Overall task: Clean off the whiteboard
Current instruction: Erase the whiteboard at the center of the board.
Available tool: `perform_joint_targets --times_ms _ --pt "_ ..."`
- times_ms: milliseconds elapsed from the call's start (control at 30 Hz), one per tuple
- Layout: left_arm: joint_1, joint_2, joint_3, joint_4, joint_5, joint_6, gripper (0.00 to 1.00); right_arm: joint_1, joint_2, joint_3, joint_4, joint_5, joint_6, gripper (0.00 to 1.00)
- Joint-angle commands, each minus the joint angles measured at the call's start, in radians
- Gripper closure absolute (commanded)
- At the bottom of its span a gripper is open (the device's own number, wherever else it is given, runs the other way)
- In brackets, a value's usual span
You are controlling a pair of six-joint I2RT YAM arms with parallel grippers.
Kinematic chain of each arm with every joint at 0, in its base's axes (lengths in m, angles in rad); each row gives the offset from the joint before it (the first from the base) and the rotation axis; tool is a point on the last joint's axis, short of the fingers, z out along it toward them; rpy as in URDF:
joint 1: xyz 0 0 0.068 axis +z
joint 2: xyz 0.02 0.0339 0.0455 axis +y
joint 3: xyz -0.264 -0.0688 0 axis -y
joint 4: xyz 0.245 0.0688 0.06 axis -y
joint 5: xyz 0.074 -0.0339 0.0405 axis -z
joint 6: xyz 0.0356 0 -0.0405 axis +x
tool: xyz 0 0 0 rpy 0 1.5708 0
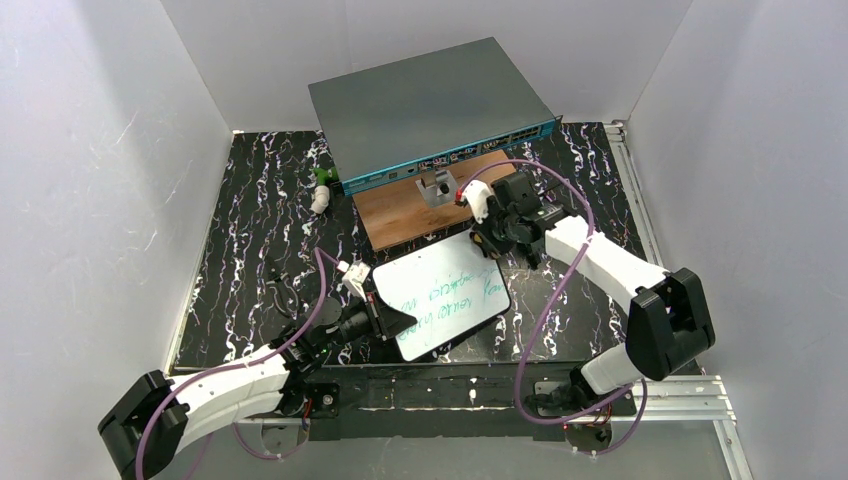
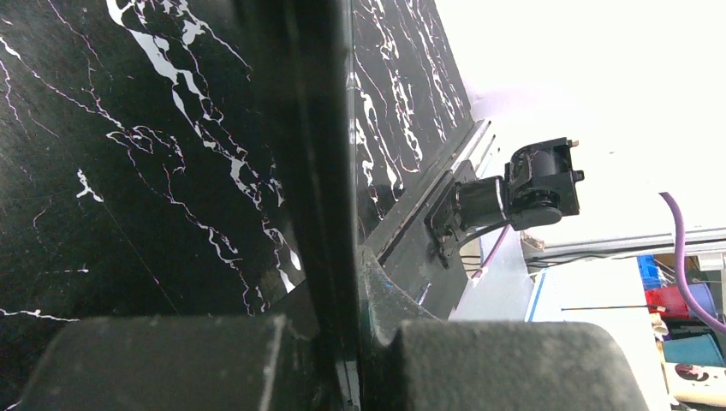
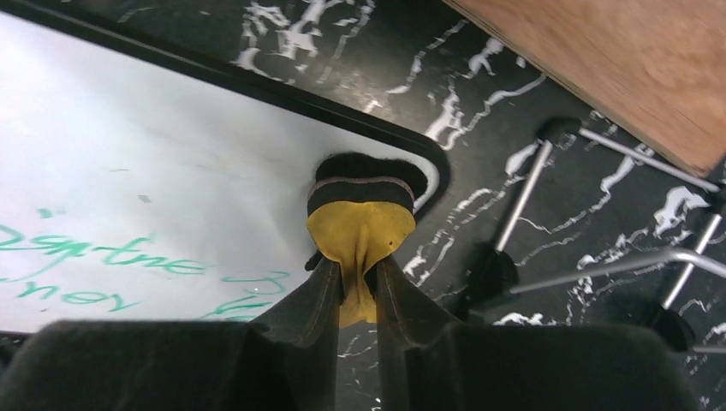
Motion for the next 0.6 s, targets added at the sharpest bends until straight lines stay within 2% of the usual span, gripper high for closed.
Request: perform_joint_targets --times_ms 0,100,267,333,433,567 --pt "-0.010 -0.039 0.021 0.102 0.055 0.083 1.00 -0.049 0.023 -0.008 0.079 0.066 -0.021 0.99" --pt "-0.010 -0.057 0.019 0.089 0.050 0.084 1.00 -0.054 0.019 -0.004 0.065 0.023 -0.022 0.99" --pt "-0.010 -0.059 0.017 0.093 0.047 0.084 1.00 -0.033 -0.026 -0.013 0.008 -0.213 -0.044 0.99" --pt "-0.010 -0.054 0.017 0.098 0.048 0.084 1.00 -0.029 -0.046 -0.018 0.037 -0.213 -0.031 0.99" --pt "-0.010 -0.045 0.019 0.104 0.048 0.083 1.00 -0.031 -0.035 0.015 0.058 -0.125 -0.016 0.99" --pt "-0.010 -0.017 0.024 0.129 0.051 0.081 1.00 -0.002 -0.029 0.021 0.053 -0.206 -0.032 0.99"
